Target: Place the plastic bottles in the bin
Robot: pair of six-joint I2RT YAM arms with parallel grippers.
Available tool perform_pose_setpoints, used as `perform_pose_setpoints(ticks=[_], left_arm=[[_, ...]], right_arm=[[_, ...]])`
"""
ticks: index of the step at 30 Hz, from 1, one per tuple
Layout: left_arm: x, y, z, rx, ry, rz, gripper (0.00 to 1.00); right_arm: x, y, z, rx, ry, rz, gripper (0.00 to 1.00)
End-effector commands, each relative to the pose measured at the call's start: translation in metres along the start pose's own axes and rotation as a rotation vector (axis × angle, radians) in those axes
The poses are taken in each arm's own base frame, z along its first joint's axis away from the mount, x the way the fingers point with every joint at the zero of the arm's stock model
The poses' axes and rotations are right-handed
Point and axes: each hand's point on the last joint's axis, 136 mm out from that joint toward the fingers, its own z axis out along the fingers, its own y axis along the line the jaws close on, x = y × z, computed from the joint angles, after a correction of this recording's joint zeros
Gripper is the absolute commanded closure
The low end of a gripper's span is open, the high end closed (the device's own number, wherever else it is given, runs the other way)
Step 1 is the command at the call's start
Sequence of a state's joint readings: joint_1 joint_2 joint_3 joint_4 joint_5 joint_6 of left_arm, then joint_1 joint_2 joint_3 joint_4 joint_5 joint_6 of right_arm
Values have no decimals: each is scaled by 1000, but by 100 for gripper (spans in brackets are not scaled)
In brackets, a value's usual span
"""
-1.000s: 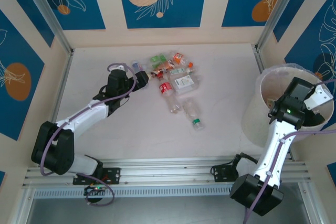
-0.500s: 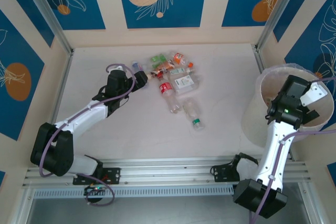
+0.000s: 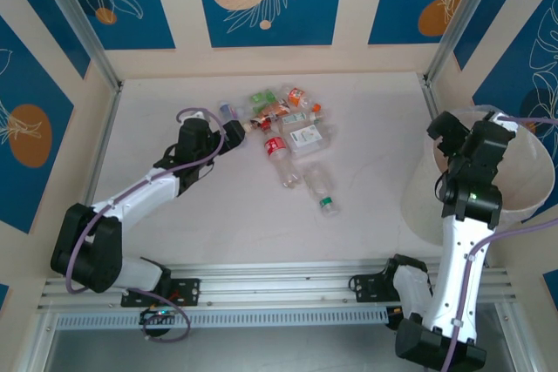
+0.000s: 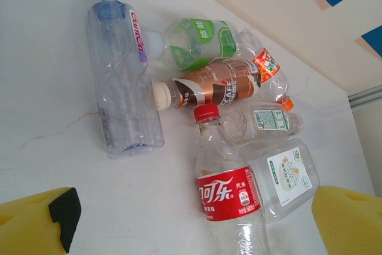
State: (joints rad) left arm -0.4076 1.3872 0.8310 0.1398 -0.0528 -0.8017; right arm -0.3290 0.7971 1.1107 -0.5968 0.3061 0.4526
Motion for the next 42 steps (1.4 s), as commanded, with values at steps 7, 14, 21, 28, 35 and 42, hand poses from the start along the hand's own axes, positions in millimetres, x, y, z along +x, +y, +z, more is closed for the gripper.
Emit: perform_pose_setpoints(ticks=[7, 14, 21, 28, 35, 42], left_arm=[[1, 5, 5, 9, -6, 32, 0], [4, 13, 3, -22, 2, 29, 0], [3, 24, -2, -45, -18, 15, 0], [5, 34, -9, -57, -27, 0, 0], [3, 42, -18, -72, -49, -13, 0], [2, 52, -26, -92, -72, -29, 0]], right_arm=[[19, 128, -37, -626, 122, -149, 0], [74, 161, -16, -650, 282, -307, 0], [141, 196, -9, -693, 423, -498, 0], [224, 190, 29, -521, 680, -573, 0], [290, 190, 57, -468, 905, -612, 5], [336, 186, 77, -367, 1071, -683, 5]])
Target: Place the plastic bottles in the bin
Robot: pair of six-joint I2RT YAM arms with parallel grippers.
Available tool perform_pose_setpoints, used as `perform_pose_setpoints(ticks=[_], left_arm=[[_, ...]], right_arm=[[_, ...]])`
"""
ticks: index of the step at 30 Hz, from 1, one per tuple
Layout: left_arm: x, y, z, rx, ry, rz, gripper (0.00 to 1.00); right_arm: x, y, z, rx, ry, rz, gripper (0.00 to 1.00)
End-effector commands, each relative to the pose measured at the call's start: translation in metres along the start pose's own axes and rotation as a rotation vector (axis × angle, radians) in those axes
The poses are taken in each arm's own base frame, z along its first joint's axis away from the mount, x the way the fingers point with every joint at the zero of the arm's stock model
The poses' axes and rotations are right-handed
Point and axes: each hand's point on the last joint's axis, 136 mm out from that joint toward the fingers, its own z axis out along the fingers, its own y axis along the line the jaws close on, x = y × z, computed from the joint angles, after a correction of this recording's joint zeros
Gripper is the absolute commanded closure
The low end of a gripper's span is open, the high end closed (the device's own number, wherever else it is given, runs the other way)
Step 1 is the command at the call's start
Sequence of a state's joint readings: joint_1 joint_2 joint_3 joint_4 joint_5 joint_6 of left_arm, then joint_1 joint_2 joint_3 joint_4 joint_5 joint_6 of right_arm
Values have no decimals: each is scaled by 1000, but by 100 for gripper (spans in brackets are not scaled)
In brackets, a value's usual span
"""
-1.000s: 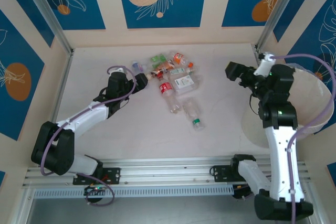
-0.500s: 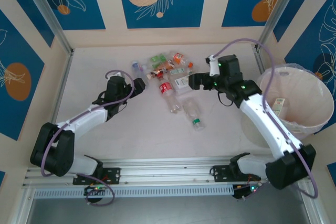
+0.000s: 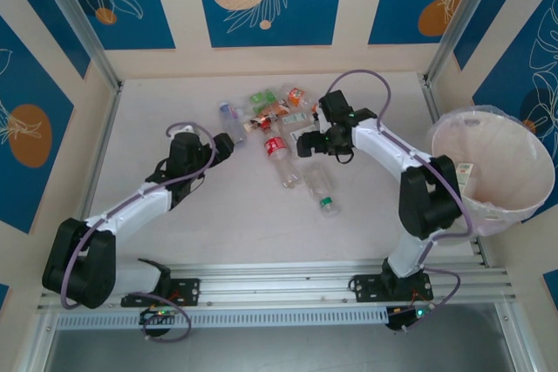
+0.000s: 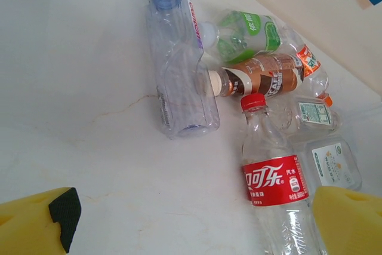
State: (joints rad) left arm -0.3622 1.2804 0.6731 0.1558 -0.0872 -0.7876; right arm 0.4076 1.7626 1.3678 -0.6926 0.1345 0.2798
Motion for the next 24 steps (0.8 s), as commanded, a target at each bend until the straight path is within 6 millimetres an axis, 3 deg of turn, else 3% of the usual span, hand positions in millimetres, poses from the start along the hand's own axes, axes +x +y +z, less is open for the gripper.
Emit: perform_pose_setpoints(ticks=[1, 4, 10, 14, 24], left_arm=[[-11, 8, -7, -17, -49, -25, 0], [-12, 11, -9, -23, -56, -34, 0], [-11, 17, -9, -35, -57, -52, 0], [-10, 19, -7, -36, -52, -65, 0], [-9, 21, -8, -38, -50, -72, 0]], right_arm=[[14, 2, 13, 39, 116, -3, 5], [28, -7, 25, 120, 185, -17, 6], [49, -6, 34, 117, 253, -28, 9], [55, 0, 41, 102, 273, -39, 9], [67, -11, 51, 172, 334, -44, 10]])
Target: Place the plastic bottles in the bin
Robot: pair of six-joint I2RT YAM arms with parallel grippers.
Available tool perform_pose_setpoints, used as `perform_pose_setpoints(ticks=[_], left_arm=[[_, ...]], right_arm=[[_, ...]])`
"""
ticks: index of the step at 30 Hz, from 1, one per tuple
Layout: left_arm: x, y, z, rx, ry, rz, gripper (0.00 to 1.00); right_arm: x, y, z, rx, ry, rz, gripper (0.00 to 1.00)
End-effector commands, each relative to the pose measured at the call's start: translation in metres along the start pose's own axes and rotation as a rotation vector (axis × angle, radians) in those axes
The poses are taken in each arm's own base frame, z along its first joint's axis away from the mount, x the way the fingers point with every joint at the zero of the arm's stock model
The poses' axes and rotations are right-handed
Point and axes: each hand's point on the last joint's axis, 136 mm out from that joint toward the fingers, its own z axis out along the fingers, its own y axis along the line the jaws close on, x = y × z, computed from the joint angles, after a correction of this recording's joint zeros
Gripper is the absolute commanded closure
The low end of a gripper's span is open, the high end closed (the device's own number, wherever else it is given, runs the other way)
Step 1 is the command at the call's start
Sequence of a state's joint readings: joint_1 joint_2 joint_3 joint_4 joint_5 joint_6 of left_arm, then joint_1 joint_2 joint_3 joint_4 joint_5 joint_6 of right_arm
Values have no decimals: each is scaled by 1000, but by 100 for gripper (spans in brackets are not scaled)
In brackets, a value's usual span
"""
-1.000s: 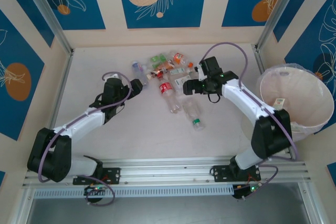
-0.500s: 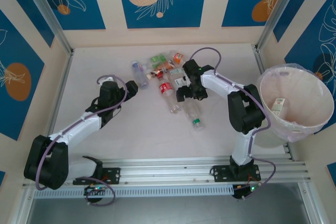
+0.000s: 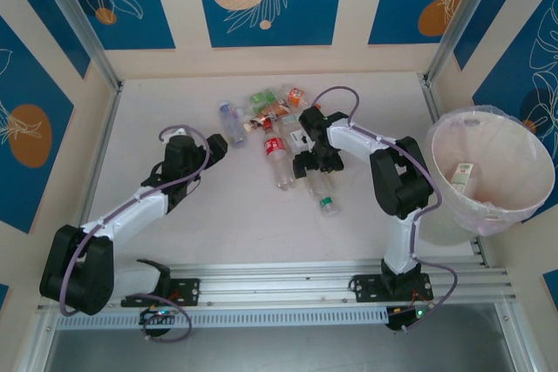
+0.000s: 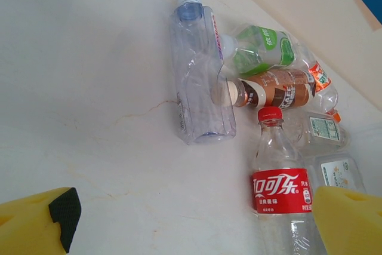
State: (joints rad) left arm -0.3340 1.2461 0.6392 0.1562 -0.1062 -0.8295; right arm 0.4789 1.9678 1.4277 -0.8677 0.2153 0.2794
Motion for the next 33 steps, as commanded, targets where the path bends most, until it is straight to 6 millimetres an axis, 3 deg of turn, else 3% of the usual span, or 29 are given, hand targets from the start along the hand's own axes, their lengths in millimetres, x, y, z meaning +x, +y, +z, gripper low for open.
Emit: perform_pose_setpoints(ticks=[1, 10, 13, 19, 24, 28, 33], left_arm=[[-4, 5, -1, -6, -20, -16, 0], [-2, 7, -1, -8, -13, -22, 0], [-3, 7, -2, -8, -15, -21, 0], [-3, 8, 0, -7, -17, -31, 0], [-3, 4, 1, 15, -6, -31, 0], [-2, 2, 2, 26, 1, -29, 0], [0, -1, 4, 44, 13, -27, 0]], right_arm=[[8, -2, 0, 25, 34, 3, 13], [7, 5, 9, 26, 53, 0, 30], [4, 2, 1, 45, 18, -4, 39], [-11, 1, -41, 33, -145, -20, 54], [-20, -8, -80, 62, -280, -19, 57], [-27, -14, -120, 72, -425, -8, 59], [-29, -22, -167, 72, -601, 11, 71]])
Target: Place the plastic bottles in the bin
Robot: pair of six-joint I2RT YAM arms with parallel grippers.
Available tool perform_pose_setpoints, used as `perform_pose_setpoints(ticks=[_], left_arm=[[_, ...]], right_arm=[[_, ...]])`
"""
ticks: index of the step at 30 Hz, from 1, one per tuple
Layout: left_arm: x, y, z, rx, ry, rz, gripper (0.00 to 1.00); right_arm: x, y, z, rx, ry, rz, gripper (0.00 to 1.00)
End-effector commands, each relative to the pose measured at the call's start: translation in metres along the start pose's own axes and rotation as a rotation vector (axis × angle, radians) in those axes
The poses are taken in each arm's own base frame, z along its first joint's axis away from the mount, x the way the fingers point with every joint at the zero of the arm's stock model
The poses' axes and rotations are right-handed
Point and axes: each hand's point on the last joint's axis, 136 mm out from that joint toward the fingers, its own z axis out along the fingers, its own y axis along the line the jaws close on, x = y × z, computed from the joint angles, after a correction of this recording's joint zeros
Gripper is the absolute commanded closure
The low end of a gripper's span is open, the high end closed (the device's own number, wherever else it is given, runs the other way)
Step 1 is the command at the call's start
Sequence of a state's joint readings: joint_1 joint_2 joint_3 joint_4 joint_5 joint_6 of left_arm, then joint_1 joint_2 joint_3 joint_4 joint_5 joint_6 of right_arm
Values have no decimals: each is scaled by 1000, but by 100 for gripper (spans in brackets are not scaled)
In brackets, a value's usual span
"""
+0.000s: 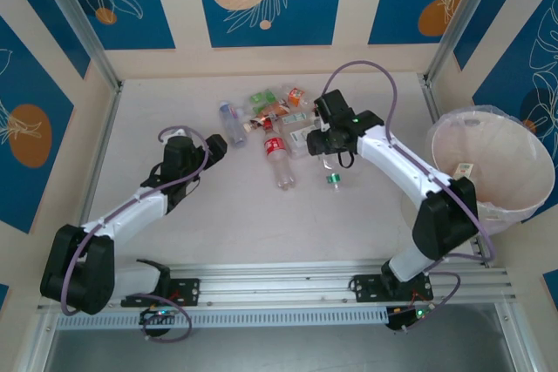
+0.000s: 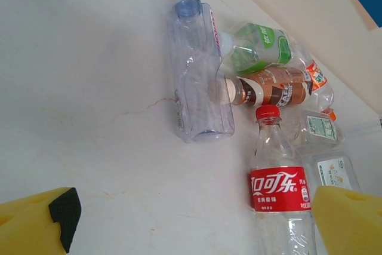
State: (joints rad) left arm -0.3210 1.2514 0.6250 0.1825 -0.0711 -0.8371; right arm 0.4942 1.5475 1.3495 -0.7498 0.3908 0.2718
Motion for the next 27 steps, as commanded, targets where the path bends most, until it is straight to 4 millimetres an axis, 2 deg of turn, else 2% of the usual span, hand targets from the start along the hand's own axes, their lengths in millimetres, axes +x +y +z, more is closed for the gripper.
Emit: perform_pose_setpoints(ticks=[1, 5, 9, 15, 18, 21, 22, 27], left_arm=[[-2, -1, 3, 22, 1, -14, 0], [-1, 0, 5, 20, 3, -19, 0], [1, 0, 6, 21, 12, -22, 0], [2, 0, 5, 26, 16, -21, 0], [5, -14, 5, 90, 53, 25, 0], [6, -31, 4, 160, 91, 60, 0], [6, -37, 3, 188, 96, 68, 0], [15, -85, -3, 422, 155, 132, 0]], right_arm=[[-22, -11, -30, 14, -152, 15, 74], [-37, -13, -65, -55, -289, 48, 86], [-44, -20, -89, -103, -372, 73, 100], [-54, -28, -128, -144, -501, 78, 100], [-62, -32, -163, -149, -598, 74, 100], [-69, -34, -207, -176, -725, 60, 100], [-70, -36, -214, -177, -752, 59, 100], [-76, -60, -266, -98, -898, 95, 100]])
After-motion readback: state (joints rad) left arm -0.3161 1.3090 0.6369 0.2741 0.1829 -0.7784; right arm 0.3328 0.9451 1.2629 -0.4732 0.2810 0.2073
